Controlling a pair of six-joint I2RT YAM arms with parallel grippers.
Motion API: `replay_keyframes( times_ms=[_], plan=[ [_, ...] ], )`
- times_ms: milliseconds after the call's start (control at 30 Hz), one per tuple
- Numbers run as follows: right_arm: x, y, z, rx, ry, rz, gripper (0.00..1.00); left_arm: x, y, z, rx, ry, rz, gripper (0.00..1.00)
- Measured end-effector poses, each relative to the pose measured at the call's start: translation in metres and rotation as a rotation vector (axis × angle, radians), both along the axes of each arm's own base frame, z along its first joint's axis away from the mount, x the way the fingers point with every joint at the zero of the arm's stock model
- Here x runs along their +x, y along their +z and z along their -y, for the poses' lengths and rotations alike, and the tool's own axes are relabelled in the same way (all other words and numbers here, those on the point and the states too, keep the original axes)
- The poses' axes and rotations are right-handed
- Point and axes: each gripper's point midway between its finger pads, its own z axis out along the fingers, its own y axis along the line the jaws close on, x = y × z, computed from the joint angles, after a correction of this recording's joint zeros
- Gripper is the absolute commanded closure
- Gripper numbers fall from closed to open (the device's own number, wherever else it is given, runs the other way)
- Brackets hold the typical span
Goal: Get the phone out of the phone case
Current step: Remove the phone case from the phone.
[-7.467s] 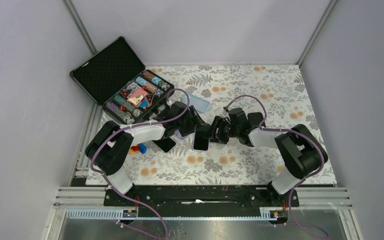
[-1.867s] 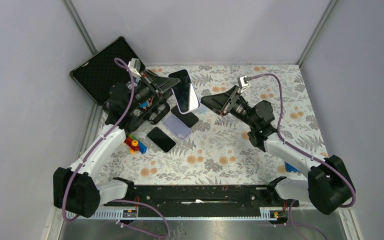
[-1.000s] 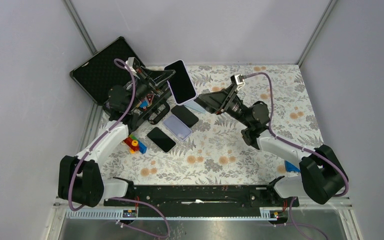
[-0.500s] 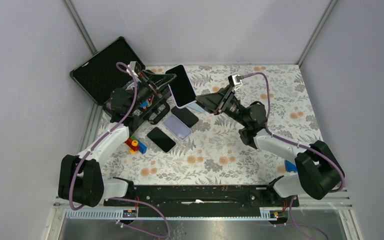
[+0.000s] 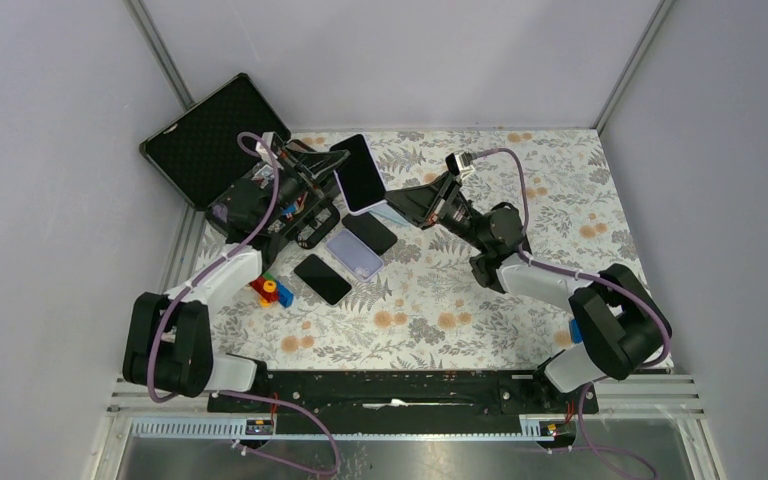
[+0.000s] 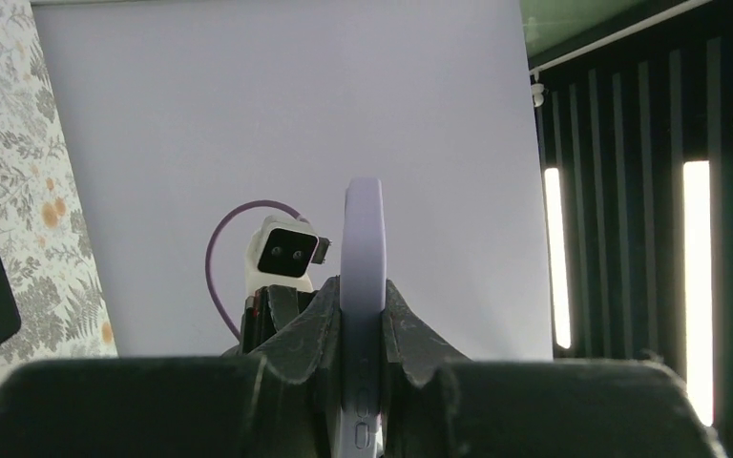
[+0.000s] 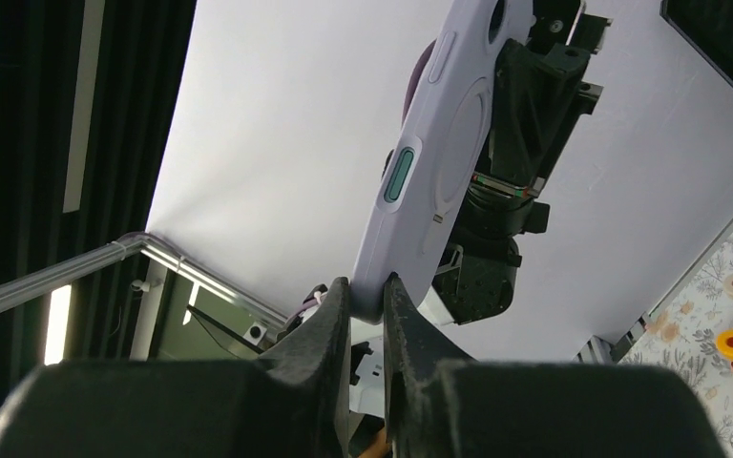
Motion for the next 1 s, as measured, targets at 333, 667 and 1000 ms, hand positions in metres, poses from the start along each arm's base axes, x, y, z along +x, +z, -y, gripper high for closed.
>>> replay_keyframes(
  times_ms=[333,667,1000],
  plan=[
    [0.003,-0.008,-0.003,-0.017,0.01,-0.045,1.0,0.01,-0.032,0.003,-0.107,-0.058,-0.137,1.0],
    [0.005,-0.013,-0.007,-0.037,0.024,-0.059,1.0,0.016,-0.044,0.007,-0.179,-0.093,-0.165,1.0],
    [0.005,0.009,-0.009,0.005,0.054,-0.043,1.0,0.016,-0.023,0.006,-0.256,-0.047,-0.087,1.0]
  ],
)
